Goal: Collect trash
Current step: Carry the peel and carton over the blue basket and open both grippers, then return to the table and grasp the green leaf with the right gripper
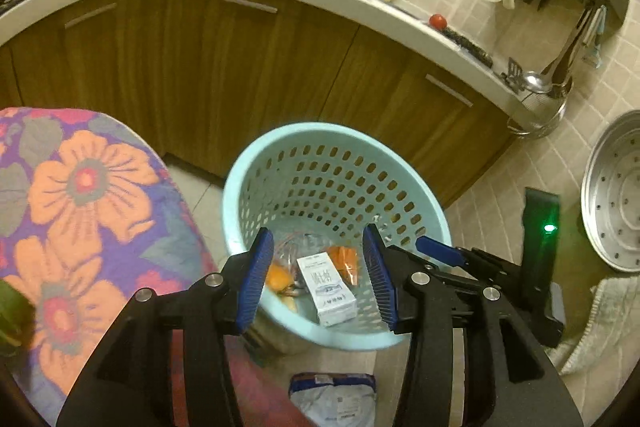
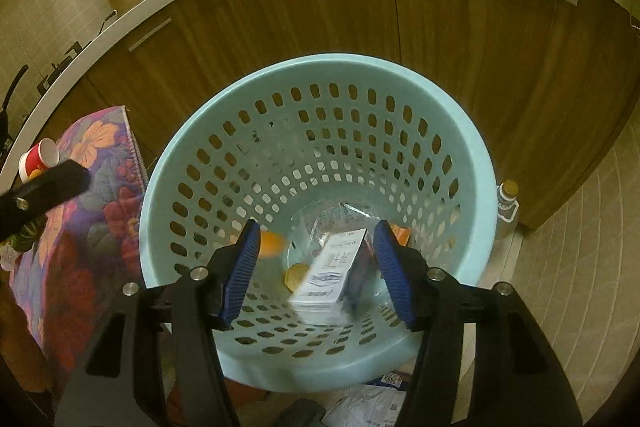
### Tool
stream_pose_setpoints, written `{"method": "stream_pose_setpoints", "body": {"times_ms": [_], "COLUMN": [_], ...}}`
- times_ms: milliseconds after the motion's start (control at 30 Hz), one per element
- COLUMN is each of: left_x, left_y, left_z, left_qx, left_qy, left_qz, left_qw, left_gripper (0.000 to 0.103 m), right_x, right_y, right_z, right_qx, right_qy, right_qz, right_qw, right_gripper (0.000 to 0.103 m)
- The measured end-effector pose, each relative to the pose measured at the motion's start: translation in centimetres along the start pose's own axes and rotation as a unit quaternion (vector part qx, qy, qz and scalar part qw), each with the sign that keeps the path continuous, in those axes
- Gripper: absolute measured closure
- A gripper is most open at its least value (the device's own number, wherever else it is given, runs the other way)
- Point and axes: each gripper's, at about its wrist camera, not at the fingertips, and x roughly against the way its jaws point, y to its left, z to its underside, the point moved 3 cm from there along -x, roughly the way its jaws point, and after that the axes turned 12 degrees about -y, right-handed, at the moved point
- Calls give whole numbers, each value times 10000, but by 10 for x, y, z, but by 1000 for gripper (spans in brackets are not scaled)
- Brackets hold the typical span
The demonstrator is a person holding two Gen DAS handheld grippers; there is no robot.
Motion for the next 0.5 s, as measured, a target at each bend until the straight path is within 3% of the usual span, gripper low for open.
{"method": "stream_pose_setpoints", "body": {"times_ms": [233,500], "left_x": [67,146], "left_y": [7,22], "left_z": [-7,-5], "left_qx": [-212,-184], "left_qy": [-429,-1049], "left_qz": [4,-162], "left_qw": [9989,9942], "left_gripper": [56,52], "right_x": [26,67], "right_y": [25,95], "right_z": [1,-10], "right_qx": [205,772], "right_qy": [-203,-638], "right_qz": [-182,-719], "right_qw": [9994,9924], "right_gripper": [48,48]}}
